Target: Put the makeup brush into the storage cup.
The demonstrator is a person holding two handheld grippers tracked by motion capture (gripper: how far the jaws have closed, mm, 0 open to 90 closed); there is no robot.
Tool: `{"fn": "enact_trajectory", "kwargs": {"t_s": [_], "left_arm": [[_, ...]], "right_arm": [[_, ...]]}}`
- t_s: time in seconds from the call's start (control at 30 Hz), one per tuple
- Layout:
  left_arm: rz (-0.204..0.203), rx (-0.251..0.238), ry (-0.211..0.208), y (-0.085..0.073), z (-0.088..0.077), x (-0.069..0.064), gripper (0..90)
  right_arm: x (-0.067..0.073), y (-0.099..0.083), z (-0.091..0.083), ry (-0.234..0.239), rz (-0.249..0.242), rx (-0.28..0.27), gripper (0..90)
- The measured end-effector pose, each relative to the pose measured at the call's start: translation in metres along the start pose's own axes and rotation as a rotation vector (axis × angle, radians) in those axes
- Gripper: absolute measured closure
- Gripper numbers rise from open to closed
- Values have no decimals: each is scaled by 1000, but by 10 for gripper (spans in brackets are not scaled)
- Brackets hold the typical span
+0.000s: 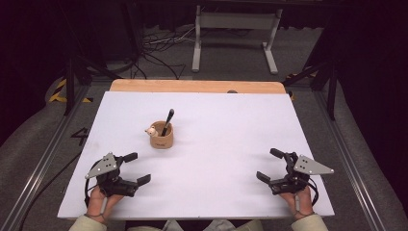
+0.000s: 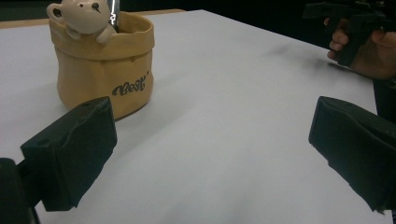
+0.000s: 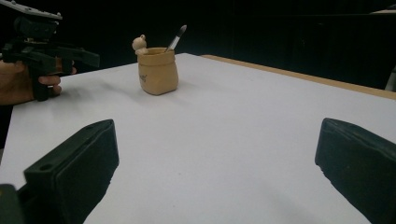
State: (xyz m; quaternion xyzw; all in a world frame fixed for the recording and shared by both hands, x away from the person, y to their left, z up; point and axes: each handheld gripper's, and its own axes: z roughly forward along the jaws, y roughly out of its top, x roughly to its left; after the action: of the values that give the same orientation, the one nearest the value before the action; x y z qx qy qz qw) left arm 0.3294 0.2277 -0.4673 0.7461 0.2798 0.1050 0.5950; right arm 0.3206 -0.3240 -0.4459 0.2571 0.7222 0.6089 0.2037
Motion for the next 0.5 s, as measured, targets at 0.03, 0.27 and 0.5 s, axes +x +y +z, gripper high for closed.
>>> {"fn": "enact_trajectory", "kwargs": {"t_s": [0.03,0.27,0.5], "left_arm": [[-1,0,0,0,0,0,16],[-20,-1,1,0,0,1,11],[-6,3,4,0,0,0,11]], "right_arm": [[0,0,0,0,-3,0,0],[1,-2,3,8,-13,6,0],[1,-2,4,6,-17,17,0]]}}
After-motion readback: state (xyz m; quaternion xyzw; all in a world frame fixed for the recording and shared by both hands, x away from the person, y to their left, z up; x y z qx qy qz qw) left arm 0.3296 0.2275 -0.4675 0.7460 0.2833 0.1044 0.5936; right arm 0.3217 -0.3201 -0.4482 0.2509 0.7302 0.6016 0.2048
